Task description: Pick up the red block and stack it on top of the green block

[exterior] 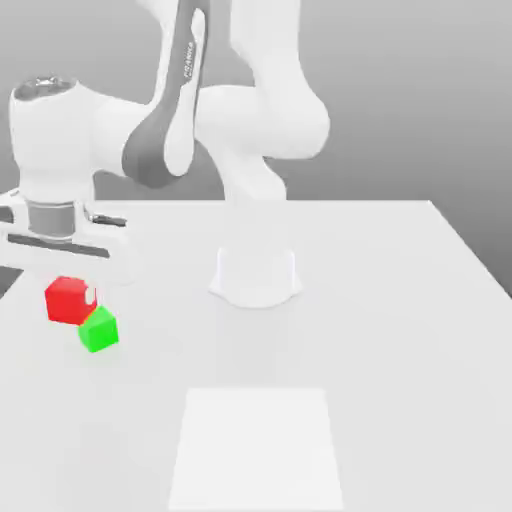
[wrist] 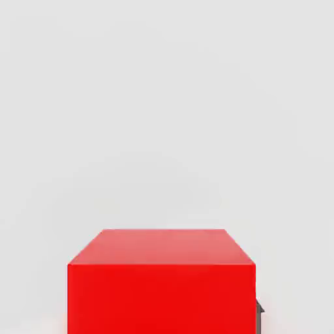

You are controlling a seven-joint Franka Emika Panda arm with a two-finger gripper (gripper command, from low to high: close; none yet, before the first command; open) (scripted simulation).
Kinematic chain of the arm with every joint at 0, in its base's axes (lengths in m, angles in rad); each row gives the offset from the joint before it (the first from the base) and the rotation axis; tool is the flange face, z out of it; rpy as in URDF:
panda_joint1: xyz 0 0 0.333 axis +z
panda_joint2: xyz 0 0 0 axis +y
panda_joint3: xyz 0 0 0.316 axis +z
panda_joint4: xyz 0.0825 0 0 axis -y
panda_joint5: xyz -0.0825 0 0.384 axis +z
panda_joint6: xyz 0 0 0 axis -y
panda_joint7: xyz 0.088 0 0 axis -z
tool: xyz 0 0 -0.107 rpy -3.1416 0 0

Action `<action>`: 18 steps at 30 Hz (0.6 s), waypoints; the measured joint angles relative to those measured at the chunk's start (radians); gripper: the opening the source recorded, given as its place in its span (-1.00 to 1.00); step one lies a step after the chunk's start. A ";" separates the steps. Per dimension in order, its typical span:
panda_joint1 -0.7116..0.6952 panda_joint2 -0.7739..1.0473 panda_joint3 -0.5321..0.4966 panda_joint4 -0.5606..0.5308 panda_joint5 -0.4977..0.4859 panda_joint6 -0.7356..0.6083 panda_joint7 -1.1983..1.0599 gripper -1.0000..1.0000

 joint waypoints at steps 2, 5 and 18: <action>-0.025 -0.036 -0.051 -0.035 -0.014 -0.002 -0.103 -1.00; -0.053 -0.083 -0.128 -0.086 -0.031 -0.001 -0.251 -1.00; 0.022 0.047 -0.209 -0.097 0.059 0.149 -0.356 -1.00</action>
